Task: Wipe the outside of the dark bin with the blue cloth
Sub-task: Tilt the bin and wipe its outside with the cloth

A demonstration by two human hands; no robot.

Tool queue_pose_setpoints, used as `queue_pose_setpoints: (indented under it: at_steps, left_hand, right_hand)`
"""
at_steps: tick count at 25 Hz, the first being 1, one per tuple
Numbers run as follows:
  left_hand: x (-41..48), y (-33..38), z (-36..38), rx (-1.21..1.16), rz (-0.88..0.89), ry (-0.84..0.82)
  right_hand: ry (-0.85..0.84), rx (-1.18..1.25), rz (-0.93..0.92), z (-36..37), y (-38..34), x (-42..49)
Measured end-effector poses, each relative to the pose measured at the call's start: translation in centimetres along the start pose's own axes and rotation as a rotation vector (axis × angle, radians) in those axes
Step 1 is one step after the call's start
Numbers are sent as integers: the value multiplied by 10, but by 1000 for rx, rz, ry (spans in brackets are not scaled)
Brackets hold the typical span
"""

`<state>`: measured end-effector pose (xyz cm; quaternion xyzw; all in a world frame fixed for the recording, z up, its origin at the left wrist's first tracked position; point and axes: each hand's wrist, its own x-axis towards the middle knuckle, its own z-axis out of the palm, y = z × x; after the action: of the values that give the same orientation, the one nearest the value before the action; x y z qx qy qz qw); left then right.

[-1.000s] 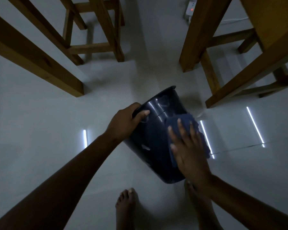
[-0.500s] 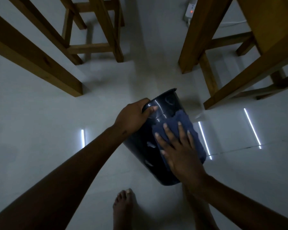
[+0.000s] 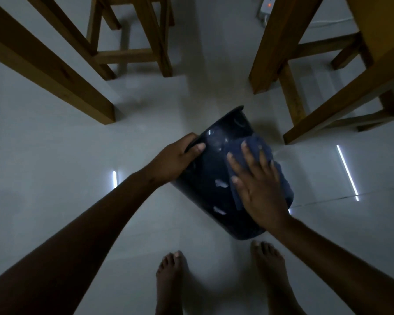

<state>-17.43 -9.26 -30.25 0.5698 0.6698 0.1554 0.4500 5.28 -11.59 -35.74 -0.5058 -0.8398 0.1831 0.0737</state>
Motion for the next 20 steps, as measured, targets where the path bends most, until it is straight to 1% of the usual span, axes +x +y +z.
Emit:
queue_pose_setpoints:
  at_steps: [3,4,5,7,8,9,10,12,13,14,15,16,17,18,20]
  left_hand:
    - [-1,2,7,105,24,135]
    - [5,8,10,145,37,171]
    - [12,13,11,179,49,183]
    - [20,22,10,211,64,149]
    - [21,23,9,205,71,129]
    - [22,23,8,201,76,117]
    - [22,23,7,205,74,110]
    - [20,23,7,213,50,100]
    - [18,22,8,218,38,98]
    - [17,21,9,228,33,97]
    - [16,21,10,240,36,98]
    - [17,21,10,247,46,102]
    - [18,22,10,246,54,109]
    - [20,23,9,240,54,112]
    - [21,27,10,227,42,104]
  right_hand:
    - [37,178,205,-4,19,4]
    - [30,182,219,-1,11,-6]
    - [18,133,178,5,-3,-18]
    - [-10,-1,-30,13,-23,-30]
    - [-26,-21,-127,13,-23,-23]
    - [-44,-2,-155,9,-17,-10]
    - [-36,75,-83,5,-7,0]
    - [-8,199,146,0,4,-6]
    - [-10,185,188,5,1,-20]
    - [-2,105,126,13,-10,-39]
    - [-14,12,-7,18,-21,-51]
    - [-28,-47,-134,20,-24,-52]
    - [-38,-48,-206,18,-20,-39]
    - [-49,-17,-177,13,-14,-22]
    - [-26,159,82,4,-1,-8]
